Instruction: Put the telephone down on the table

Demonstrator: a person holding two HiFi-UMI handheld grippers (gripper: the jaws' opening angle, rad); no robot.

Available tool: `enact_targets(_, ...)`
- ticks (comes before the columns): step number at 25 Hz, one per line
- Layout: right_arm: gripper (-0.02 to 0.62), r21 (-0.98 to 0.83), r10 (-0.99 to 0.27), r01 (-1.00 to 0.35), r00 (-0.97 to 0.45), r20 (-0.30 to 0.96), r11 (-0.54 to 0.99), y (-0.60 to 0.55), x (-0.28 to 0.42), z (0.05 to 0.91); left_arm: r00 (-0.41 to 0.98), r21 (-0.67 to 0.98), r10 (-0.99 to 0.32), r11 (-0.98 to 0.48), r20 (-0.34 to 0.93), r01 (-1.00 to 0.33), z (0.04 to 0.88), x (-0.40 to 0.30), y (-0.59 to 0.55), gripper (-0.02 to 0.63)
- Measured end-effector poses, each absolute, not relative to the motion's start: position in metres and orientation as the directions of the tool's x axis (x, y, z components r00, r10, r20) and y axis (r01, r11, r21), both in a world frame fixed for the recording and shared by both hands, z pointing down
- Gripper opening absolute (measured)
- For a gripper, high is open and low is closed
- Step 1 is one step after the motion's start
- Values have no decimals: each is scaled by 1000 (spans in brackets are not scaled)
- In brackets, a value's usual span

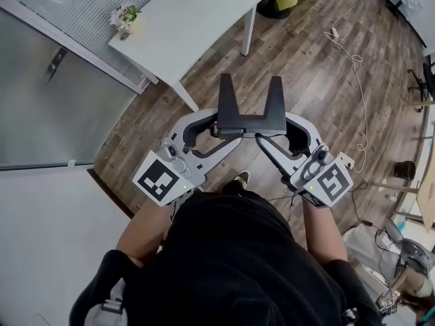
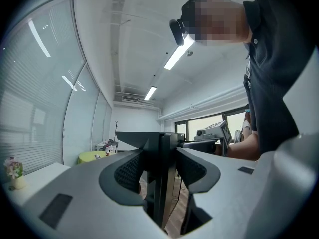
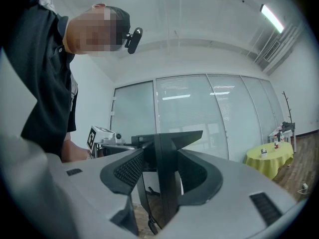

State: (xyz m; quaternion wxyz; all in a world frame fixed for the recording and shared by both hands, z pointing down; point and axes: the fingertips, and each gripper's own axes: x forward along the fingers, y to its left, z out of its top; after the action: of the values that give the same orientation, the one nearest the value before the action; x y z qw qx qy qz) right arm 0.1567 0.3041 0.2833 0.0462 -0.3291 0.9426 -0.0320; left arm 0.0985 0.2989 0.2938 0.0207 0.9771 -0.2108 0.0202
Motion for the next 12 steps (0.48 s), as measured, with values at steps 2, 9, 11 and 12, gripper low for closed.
enact_targets(2, 227, -93, -620, -613, -782, -72, 784, 299, 168, 281, 907, 28, -418, -907, 44, -419, 291, 111, 294, 213)
enact_targets(9, 227, -100, -613, -605, -785, -91, 790, 290, 199, 279, 906, 15, -419, -907, 61, -420, 290, 140, 285, 213)
enact_targets(11, 227, -101, -617, -609, -781, -96, 786, 286, 204, 278, 907, 17, -416, -908, 60, -418, 288, 147, 281, 213)
enact_targets(12, 227, -103, -619, -611, -779, -99, 785, 284, 207, 278, 908, 17, -414, -909, 61, -416, 288, 149, 279, 213)
